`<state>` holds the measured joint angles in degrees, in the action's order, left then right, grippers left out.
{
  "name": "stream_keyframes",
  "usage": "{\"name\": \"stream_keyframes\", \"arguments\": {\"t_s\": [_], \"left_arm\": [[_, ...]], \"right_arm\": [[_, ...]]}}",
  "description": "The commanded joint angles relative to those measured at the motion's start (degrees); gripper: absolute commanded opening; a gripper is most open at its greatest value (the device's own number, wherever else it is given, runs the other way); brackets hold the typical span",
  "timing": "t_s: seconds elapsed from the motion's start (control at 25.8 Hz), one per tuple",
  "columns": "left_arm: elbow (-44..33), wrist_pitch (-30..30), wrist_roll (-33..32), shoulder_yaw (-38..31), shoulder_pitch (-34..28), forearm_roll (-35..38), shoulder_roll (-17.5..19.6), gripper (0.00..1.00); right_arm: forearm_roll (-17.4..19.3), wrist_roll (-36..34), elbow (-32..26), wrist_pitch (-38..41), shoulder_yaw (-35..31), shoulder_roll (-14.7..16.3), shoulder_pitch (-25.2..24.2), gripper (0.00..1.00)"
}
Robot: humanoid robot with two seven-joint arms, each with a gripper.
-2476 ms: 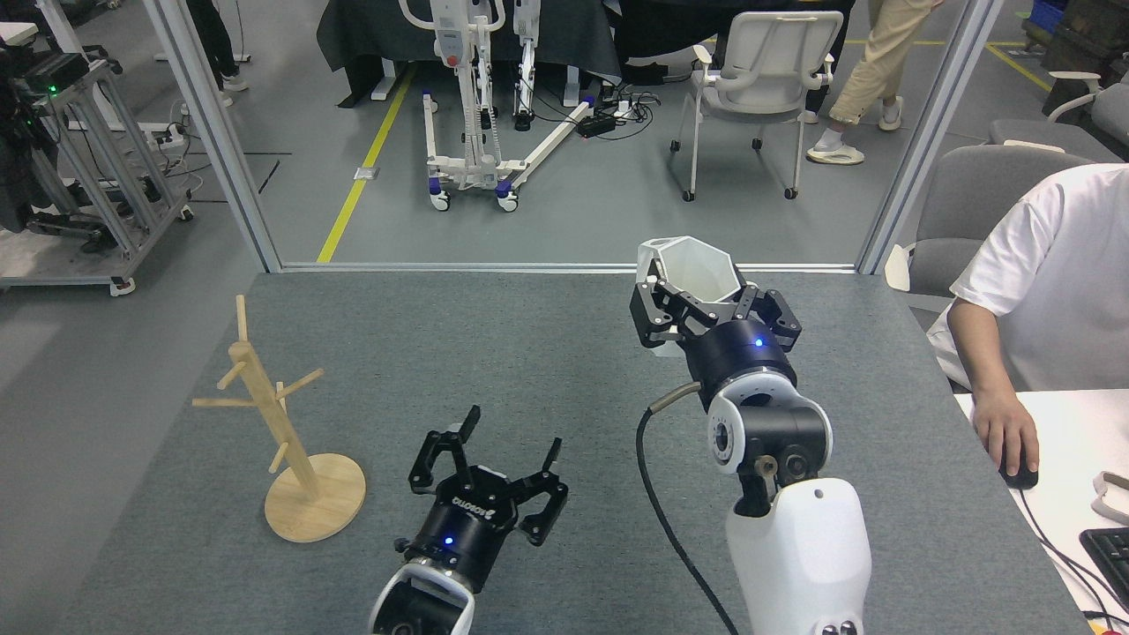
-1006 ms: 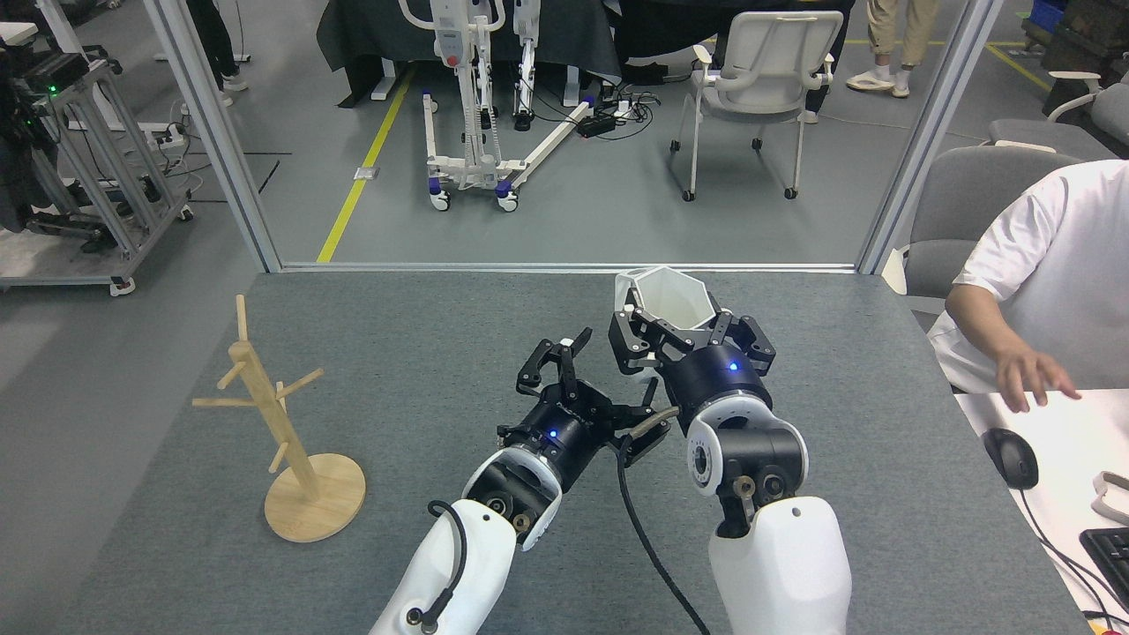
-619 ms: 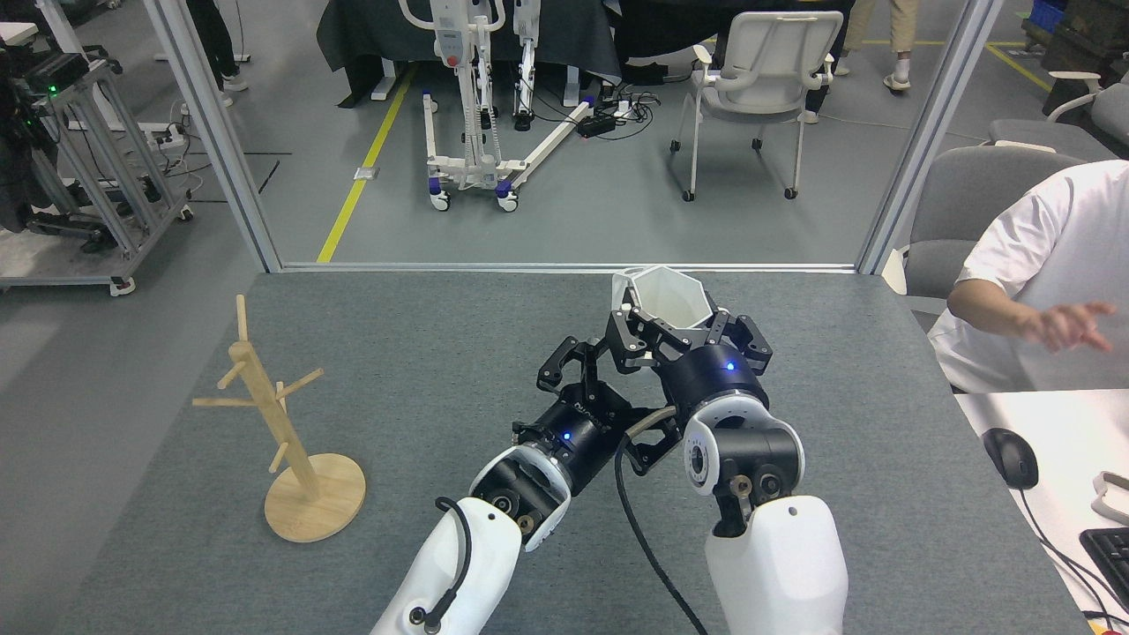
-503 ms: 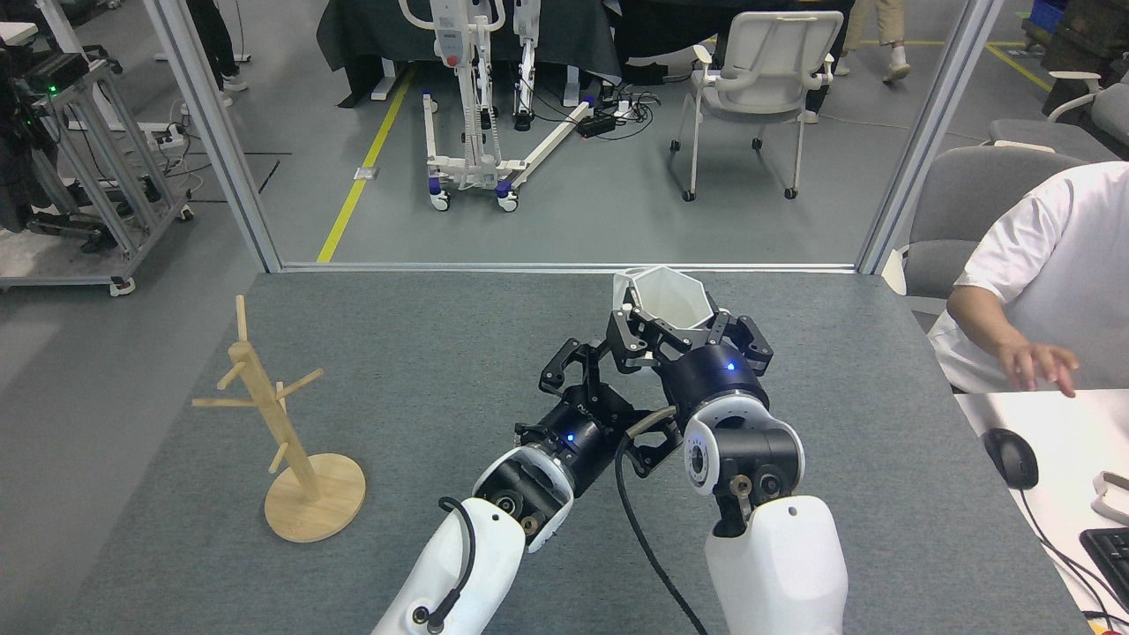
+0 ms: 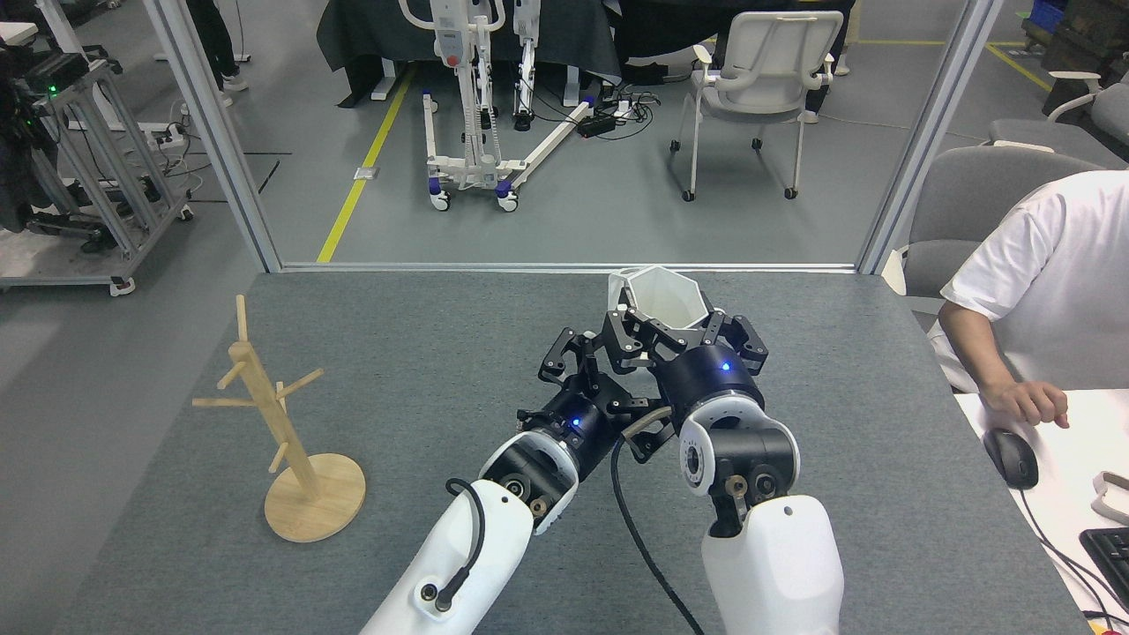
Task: Hang cup on storage rack
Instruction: 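Grasp the cup with the left gripper and open the right gripper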
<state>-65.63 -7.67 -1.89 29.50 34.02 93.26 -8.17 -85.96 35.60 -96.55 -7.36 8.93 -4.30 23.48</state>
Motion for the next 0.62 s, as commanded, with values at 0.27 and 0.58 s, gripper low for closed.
{"name": "stream_keyframes", "arguments": {"t_s": [0.27, 0.58], "left_arm": [[2.2, -0.1, -2.4, 0.1, 1.0, 0.1, 0.0, 0.63], [2.0, -0.6, -2.5, 0.0, 1.0, 0.0, 0.0, 0.00]], "right_arm": [[0.0, 0.2, 0.1, 0.0, 0.0, 0.0, 0.0, 0.22], [0.0, -1.1, 0.5, -0.1, 0.7, 0.0, -0.2, 0.22]]}}
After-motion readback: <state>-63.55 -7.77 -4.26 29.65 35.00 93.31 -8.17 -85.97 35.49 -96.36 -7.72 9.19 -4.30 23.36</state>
